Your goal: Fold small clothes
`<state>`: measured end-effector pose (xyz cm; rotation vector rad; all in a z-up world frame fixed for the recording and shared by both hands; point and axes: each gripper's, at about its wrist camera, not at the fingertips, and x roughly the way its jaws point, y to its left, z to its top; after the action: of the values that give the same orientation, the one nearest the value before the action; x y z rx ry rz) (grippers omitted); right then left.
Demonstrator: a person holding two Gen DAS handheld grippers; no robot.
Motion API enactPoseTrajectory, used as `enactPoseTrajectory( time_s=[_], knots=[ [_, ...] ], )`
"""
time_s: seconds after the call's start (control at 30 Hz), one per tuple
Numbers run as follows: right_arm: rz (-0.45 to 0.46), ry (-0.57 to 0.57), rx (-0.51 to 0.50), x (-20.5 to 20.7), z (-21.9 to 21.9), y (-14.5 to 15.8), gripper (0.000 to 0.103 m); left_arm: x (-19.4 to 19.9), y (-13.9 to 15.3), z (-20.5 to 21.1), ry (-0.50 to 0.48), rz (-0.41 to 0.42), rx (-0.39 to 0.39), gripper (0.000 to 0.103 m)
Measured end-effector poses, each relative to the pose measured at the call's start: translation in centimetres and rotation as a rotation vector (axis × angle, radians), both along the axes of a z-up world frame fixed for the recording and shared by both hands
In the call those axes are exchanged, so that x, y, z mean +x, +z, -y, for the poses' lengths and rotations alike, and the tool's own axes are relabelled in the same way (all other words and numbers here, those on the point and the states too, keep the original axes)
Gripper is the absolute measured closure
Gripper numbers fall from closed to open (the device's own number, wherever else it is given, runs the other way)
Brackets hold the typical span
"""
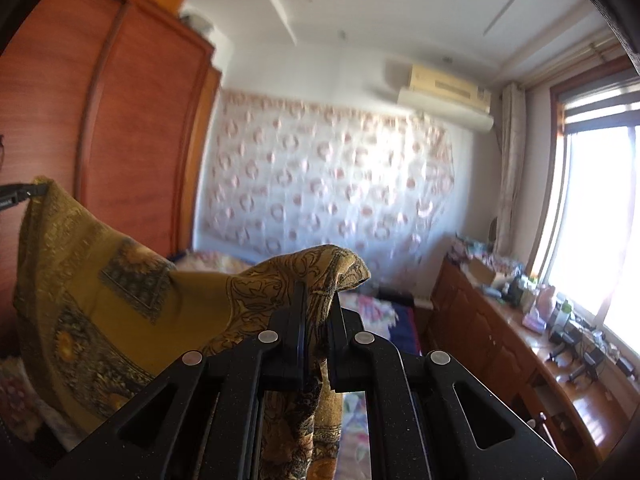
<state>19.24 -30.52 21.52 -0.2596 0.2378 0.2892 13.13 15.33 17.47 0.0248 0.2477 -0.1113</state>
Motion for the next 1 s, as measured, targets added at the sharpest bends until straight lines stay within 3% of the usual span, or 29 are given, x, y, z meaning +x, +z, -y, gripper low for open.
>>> enactPoseTrajectory(
  time_s=[0.17,0.23,0.33,0.53,0.7,1.0],
  knots=[
    [-0.12,-0.067,-0.028,11.0,-1.3,-6.8,0.095,9.9,-7.7,-0.4,0.047,-0.166,0.035,0.089],
    [-0.181,-0.096,-0.069,15.1,-2.2,-11.0,0.067,13.3,-11.7,-0.4,0.045,-0.271,0.037,0.085],
    [-0.346,-0.174,-0.133,19.9,-2.8,-18.1,0.063,14.1,-15.4,0.1,0.046,-0.334,0.028,0.083],
    [-0.44,-0.12,-0.133,18.6,-2.8,-24.0,0.056,11.8,-17.9,1.6,-0.02,-0.403,0.041,0.067],
    [-0.486,-0.085,-0.099,15.8,-2.8,-24.6,0.047,9.1,-19.0,2.5,-0.102,-0.484,-0.007,0.06],
    [-0.655,-0.1,0.018,13.2,0.0,-28.3,0.049,5.5,-24.3,5.0,-0.149,-0.61,-0.019,0.055]
  ],
)
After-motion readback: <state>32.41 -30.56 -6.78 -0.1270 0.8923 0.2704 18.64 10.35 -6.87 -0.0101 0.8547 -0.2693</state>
